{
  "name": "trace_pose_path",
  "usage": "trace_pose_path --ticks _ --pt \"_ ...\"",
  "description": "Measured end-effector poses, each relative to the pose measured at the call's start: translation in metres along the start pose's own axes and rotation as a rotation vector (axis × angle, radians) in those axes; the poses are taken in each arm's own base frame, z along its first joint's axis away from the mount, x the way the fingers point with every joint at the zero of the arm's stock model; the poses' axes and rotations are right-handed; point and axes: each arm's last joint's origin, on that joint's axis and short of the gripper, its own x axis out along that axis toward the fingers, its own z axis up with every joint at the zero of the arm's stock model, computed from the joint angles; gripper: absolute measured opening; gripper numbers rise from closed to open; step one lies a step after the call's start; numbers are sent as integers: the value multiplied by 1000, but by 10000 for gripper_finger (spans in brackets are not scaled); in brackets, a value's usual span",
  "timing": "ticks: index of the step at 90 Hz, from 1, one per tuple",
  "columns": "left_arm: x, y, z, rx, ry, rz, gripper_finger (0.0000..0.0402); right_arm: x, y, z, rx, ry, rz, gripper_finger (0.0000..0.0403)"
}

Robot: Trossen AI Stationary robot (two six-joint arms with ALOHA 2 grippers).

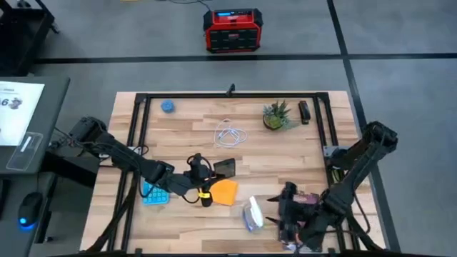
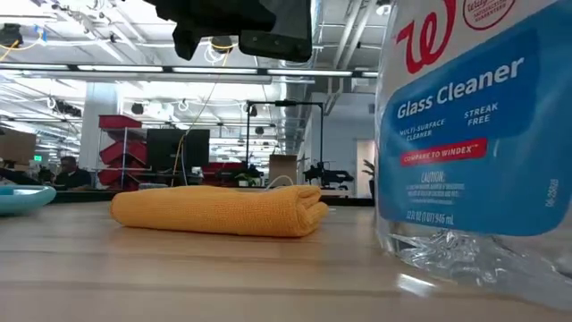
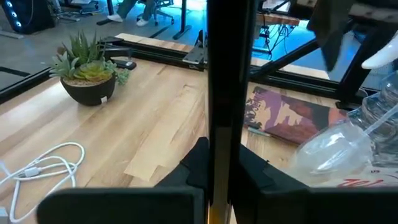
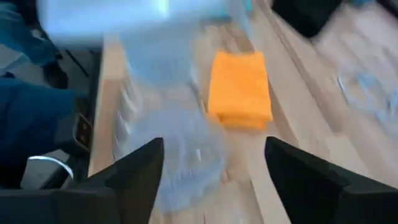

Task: Apply microfiber cloth
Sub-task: Spray the black cellphone

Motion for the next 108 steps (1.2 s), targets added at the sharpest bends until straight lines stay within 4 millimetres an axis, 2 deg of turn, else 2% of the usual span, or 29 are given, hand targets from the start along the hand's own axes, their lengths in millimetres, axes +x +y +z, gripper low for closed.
trace_pose_path --ticks 17,43,64,77,108 --pt "0 0 0 0 -2 3 16 10 -11 13 -29 20 63 332" --pt "0 0 0 -2 -2 4 16 17 -17 22 -1 -15 61 370" --pt "0 0 0 -3 -2 4 16 15 -13 32 106 -128 48 376" --pt "0 0 0 -2 -2 4 16 12 -9 28 147 -149 8 376" --pt "0 0 0 -4 -4 3 16 43 6 16 147 -178 -52 376"
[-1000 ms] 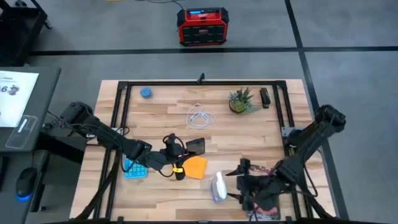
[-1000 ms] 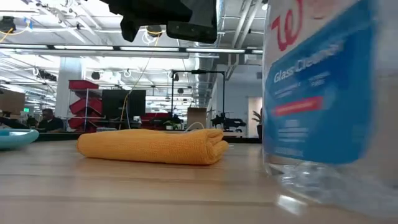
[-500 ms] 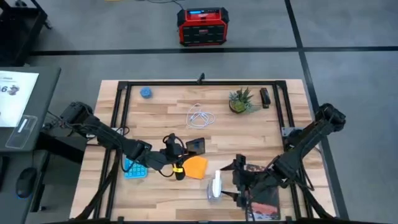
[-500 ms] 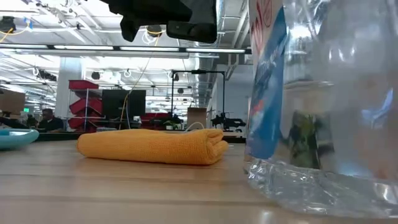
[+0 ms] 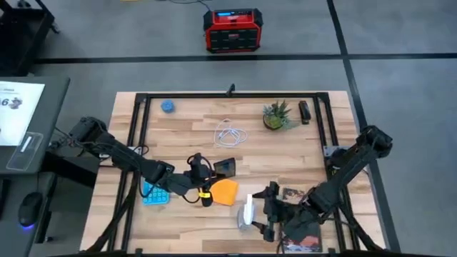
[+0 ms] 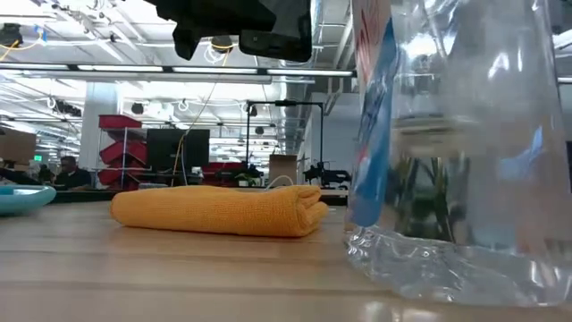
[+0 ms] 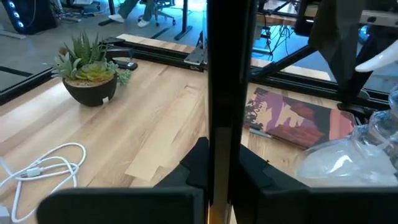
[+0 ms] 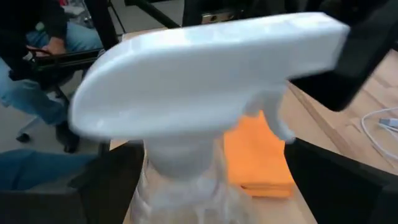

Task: Apply microfiber cloth
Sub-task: Spray the black cellphone

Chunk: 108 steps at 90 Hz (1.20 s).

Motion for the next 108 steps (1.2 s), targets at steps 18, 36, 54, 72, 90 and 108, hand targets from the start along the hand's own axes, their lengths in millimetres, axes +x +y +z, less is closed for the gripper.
trace_pose_path --ticks 18,36,54,72,90,108 --pt "0 0 0 -3 -4 -1 16 0 -1 2 -20 -42 -53 376" --pt "0 0 1 -4 -5 -2 16 1 1 5 -136 -55 -25 372" --pt "0 0 1 -5 -6 -2 16 9 -1 12 -178 -28 95 365" --pt "0 0 1 -3 -4 -1 16 17 -7 16 -236 -23 115 356" --pt "0 0 1 13 -8 -2 16 28 -13 24 -277 7 293 356" --pt "5 3 8 45 -46 -35 16 35 -17 30 -298 -1 384 356"
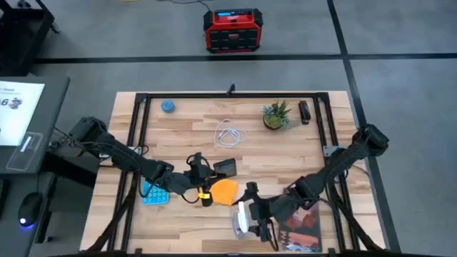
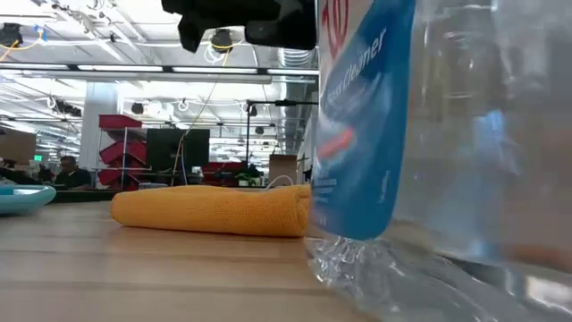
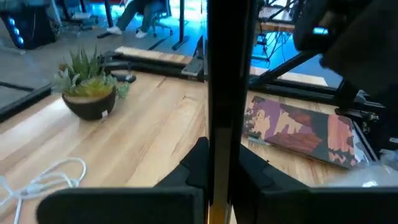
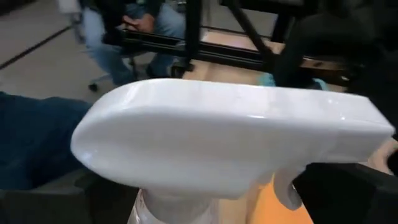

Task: Apply microfiber cloth
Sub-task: Spray the black cellphone

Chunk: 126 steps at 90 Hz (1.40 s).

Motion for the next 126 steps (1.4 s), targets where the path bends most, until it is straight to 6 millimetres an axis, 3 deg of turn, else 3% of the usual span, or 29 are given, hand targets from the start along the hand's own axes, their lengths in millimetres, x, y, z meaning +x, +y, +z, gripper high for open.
trace_pose_path --ticks 38,60,84,126 --pt "10 11 4 17 15 -57 15 1 -3 -2 35 25 16 356" --pt "10 11 4 7 15 -58 15 -3 5 -6 47 46 -74 355" --pt "12 12 10 0 -22 -151 15 -4 6 -7 50 54 -61 326" --pt "28 34 18 7 -35 -227 15 -2 3 -6 44 59 -38 318"
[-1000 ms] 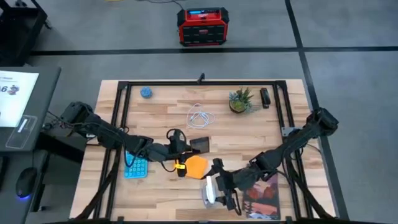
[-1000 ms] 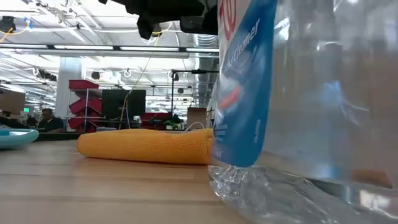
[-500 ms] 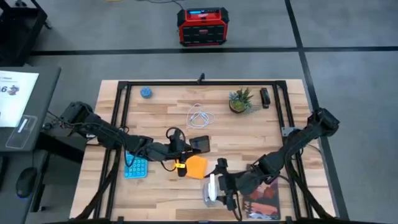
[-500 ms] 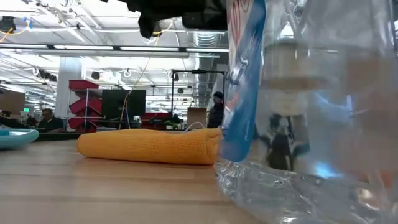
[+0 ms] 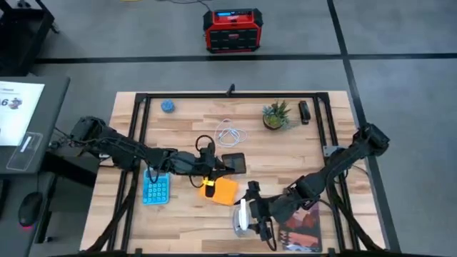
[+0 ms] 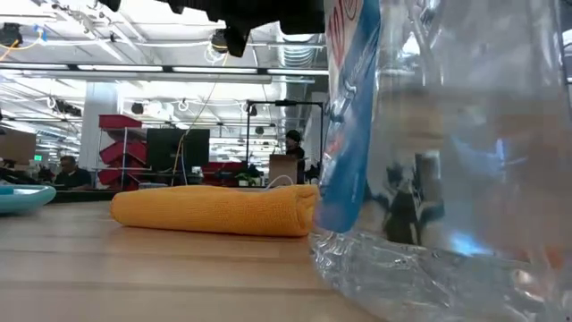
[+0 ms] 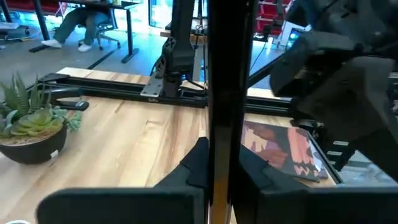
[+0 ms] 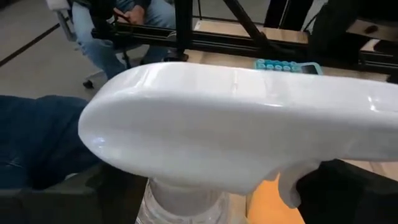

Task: Apply microfiber cloth
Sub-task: Spray the black cellphone

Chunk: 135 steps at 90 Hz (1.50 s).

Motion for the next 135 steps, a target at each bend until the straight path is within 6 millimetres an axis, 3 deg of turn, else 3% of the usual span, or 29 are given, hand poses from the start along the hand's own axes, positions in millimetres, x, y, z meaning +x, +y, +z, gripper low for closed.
trace_pose_path --ticks 9,28,36,44,62,73,103,116,135 --pt "3 0 -5 -1 17 -3 15 0 0 0 7 -1 2 293" --pt "11 -1 -16 -14 49 5 15 0 1 -1 48 8 7 186" --pt "11 0 -17 -13 55 13 15 -1 2 -1 43 14 7 168" --pt "11 0 -16 -14 52 14 15 -2 3 -2 32 22 4 178" --pt "10 -2 -20 -11 90 19 15 -5 8 -5 37 43 3 253" --pt "6 -7 -30 -1 182 27 15 -6 11 -9 62 71 11 275" --pt "-14 -28 -64 55 441 136 15 -9 13 -16 81 142 3 281" --pt "-23 -23 -87 21 462 156 15 -12 11 -18 90 181 -9 282" --pt "-38 -12 -118 -79 416 154 15 -34 1 -15 91 218 -66 282"
